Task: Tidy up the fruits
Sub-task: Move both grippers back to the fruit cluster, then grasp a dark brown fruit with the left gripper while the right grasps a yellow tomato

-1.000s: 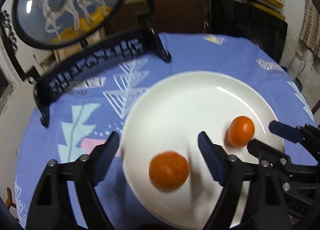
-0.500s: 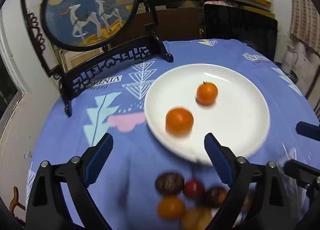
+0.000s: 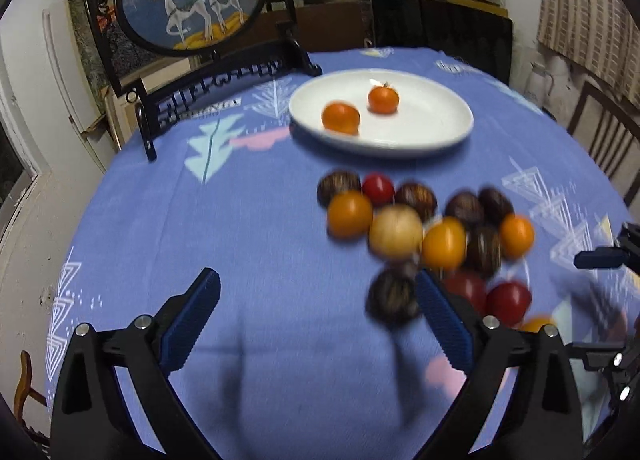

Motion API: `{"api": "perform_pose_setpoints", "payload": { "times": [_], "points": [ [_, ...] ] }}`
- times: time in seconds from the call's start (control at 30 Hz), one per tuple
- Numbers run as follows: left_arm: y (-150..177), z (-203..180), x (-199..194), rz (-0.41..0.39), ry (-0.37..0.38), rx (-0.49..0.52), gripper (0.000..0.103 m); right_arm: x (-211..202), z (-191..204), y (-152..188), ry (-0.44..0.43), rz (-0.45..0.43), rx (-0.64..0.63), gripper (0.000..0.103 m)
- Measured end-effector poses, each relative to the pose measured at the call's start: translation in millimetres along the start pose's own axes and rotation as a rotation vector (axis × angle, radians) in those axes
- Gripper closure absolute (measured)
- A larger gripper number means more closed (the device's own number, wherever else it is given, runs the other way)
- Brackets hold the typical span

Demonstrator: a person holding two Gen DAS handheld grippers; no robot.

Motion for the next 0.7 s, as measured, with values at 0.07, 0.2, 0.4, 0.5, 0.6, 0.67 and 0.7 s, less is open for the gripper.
{"api": "perform_pose_setpoints", "payload": {
  "times": [0.07,0.2,0.4,0.5,0.6,0.67,0.7],
  "points": [
    [9.6,-0.2,-0.9,0.008,0.001,0.033,0.008,4.8,6.8,3.5,-0.023,0.017,0.001,0.025],
    [23.2,-5.2,0.9,0.018,0.009,0.105,0.008,17.0,13.5,5.7,-0.052,0.055,0.02,0.026],
    [21.3,-28.7,21.4,0.026,0.066,0.18,0.008,28.0,22.9,9.9,-0.066,0.092,0.005,0.035],
    [14.0,-31.7,36.0,0.044,0.08,0.168,0.008,27.2,22.5,9.6,-0.051,0.092,-0.011,0.042],
    [6.0,-29.5,46.5,0.069,0.129,0.117,0.008,28.1,18.7,8.7,-0.055,0.087,0.005,0.05],
    [5.1,-30.2,50.7,0.086,0.176,0.085,0.014,27.4,18.5,7.6,-0.073,0.078,0.01,0.06],
    [5.7,-32.3,50.5,0.096,0.214,0.073,0.032,27.0,19.3,7.6,-0.083,0.076,0.012,0.064]
  ]
}}
Point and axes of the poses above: each gripper's, at about its wrist camera, not at the fingertips, and x roughly the way its jaws point, z to its left, y to its underside, the point moved 7 cm from there along x, roughly the way its jaws point, and after that the axes turned 2 degrees about -z, right-handed, at the moved point
